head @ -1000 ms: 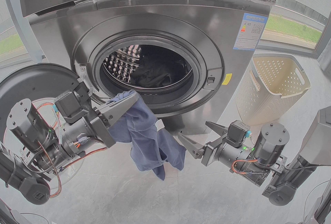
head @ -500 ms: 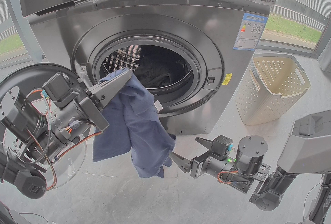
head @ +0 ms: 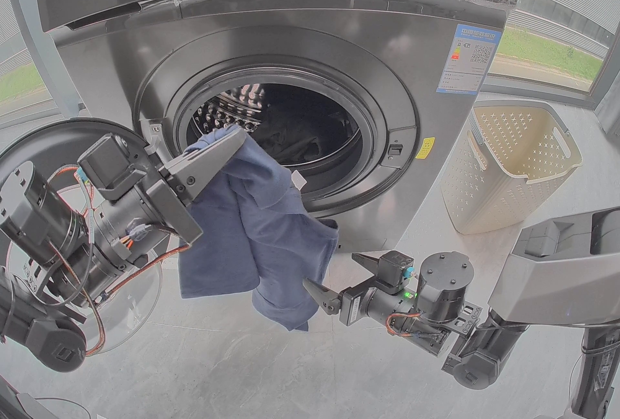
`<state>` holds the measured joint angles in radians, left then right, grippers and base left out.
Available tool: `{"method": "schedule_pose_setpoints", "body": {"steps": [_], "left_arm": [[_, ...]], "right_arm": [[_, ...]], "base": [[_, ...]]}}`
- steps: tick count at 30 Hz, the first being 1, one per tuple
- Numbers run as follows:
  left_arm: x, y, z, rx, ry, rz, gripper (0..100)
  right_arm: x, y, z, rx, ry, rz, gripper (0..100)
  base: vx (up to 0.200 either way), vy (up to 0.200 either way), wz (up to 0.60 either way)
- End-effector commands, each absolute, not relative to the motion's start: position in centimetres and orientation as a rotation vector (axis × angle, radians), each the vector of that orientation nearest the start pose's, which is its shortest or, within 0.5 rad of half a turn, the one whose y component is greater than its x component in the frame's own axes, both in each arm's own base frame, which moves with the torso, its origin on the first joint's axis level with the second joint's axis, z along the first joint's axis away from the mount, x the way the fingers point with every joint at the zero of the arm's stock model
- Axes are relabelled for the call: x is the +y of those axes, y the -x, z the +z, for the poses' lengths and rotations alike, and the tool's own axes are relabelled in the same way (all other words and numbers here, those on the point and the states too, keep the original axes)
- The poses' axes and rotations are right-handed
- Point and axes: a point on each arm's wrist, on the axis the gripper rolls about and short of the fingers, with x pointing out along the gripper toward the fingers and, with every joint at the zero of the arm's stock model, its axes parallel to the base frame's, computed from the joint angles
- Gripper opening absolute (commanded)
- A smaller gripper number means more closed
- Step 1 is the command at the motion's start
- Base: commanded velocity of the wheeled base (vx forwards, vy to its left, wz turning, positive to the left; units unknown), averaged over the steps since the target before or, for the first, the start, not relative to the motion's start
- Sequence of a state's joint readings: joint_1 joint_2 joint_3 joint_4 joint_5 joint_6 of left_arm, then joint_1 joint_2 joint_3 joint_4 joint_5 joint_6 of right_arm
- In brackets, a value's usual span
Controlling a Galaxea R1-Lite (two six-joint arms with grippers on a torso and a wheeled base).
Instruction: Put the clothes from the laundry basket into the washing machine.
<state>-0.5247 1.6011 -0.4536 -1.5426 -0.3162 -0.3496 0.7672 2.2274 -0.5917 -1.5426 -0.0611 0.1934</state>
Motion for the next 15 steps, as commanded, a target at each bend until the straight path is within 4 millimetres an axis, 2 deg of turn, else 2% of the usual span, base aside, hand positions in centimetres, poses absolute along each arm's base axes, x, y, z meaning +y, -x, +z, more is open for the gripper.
{"method": "schedule_pose_setpoints", "body": {"steps": [1, 6, 15], "left_arm": [[-12.8, -20.6, 21.1, -0.256, 0.366, -0.894, 0], [-12.8, -20.6, 21.1, -0.256, 0.366, -0.894, 0], [-12.7, -20.6, 21.2, -0.261, 0.366, -0.896, 0]], "right_arm": [[24.2, -26.1, 4.5, 0.15, -0.147, 0.687, 100], [23.9, -26.5, 4.7, 0.137, -0.141, 0.686, 100], [24.8, -28.5, 4.5, 0.086, -0.139, 0.715, 100]], "base": [[0.0, 0.0, 0.0], [0.0, 0.0, 0.0], [0.0, 0.0, 0.0]]}}
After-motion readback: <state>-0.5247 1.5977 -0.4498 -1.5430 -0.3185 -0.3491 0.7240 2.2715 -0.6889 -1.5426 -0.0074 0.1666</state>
